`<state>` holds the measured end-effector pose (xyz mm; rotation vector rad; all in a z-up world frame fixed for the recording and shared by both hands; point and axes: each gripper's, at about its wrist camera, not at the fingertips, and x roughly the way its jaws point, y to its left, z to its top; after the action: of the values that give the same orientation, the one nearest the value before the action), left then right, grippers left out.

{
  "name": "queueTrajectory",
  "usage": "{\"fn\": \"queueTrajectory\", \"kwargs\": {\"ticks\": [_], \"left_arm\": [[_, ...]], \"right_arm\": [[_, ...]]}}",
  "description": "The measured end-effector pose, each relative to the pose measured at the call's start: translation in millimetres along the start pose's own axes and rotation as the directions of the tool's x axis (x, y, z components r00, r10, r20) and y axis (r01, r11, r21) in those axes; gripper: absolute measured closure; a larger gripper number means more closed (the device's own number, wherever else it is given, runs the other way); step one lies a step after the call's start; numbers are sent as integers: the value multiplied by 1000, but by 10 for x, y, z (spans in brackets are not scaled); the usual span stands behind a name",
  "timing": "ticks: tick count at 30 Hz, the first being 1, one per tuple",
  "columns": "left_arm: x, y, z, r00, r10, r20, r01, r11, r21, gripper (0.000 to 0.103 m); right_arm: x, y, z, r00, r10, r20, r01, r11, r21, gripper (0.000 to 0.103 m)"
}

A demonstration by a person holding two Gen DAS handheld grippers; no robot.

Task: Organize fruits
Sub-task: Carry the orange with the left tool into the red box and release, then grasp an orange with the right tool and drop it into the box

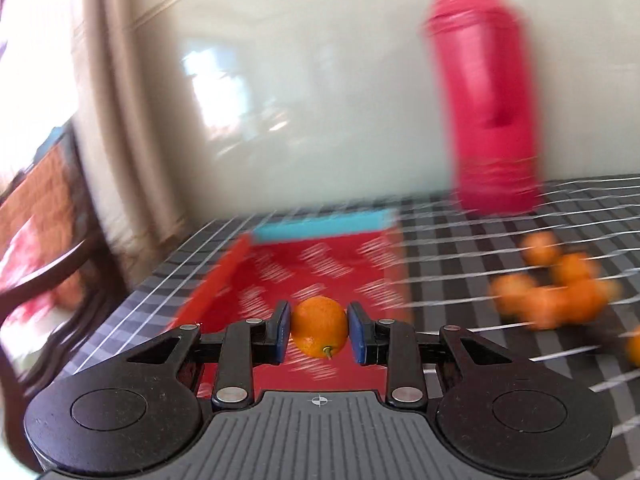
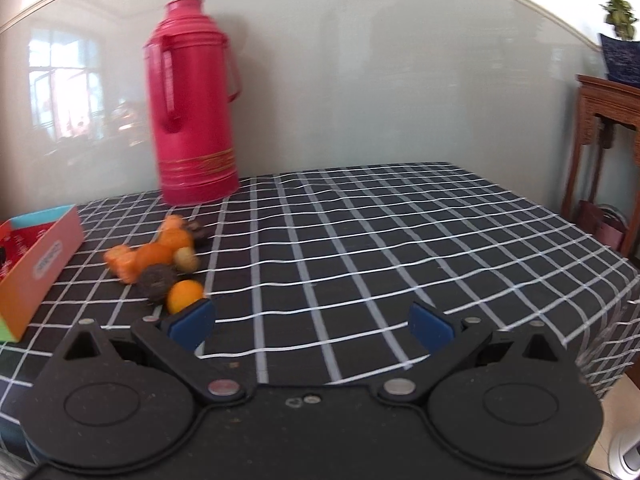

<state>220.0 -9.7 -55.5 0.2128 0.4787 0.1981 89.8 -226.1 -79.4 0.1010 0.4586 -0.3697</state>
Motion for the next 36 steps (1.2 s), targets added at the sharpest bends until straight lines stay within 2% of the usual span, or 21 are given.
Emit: {"fn": "queueTrajectory", "kwargs": {"ticks": [3,6,9,11,12,14,16,18,20,23,25,27,30,32,36], "left_arm": [[211,228,-40,996,62,-68,-64,997,-41,72],[325,317,-73,989,107,-106,-112,993,-41,72],[340,460,-124,981,105,-163,-117,991,-67,72],[343,482,-111,981,98,-165,-113,990,-80,68],[330,512,-100,984,77,-162,-95,990,-103,61],[291,568,-86,989,45,-144,-68,986,-155,18],[188,576,-73,994,32,-102,-50,984,-171,12],[77,569,-70,998,44,-50,-51,986,-156,9],[-5,618,-70,999,46,-16,-48,986,-162,4],[-69,756,-81,999,36,-3,-36,979,-200,2],[-94,829,-95,999,40,-3,-40,976,-215,2],[-107,881,-114,999,48,-6,-48,973,-226,2],[-122,966,-137,999,49,-11,-50,969,-241,1],[-131,1022,-157,998,54,-14,-56,967,-250,1],[-140,1154,-208,997,70,-28,-75,960,-270,0]], "right_arm": [[47,125,20,999,38,-22,-39,999,-25,6],[131,227,60,995,83,-48,-85,996,-35,6],[262,348,130,989,127,-77,-132,989,-67,6],[383,439,169,982,155,-103,-165,981,-98,6],[445,474,184,980,165,-115,-177,978,-109,6],[557,522,195,976,176,-130,-191,974,-119,6],[638,537,183,974,185,-132,-201,972,-121,11],[692,530,160,973,184,-138,-200,973,-115,24],[743,515,143,972,183,-146,-199,975,-103,28],[783,517,148,972,182,-149,-198,976,-96,37],[802,535,148,974,174,-143,-190,976,-106,47],[818,549,139,975,169,-143,-186,976,-111,63],[851,578,130,975,161,-153,-180,976,-119,76],[846,598,119,976,155,-153,-175,976,-129,79],[824,634,108,975,163,-150,-183,974,-136,79]]}}
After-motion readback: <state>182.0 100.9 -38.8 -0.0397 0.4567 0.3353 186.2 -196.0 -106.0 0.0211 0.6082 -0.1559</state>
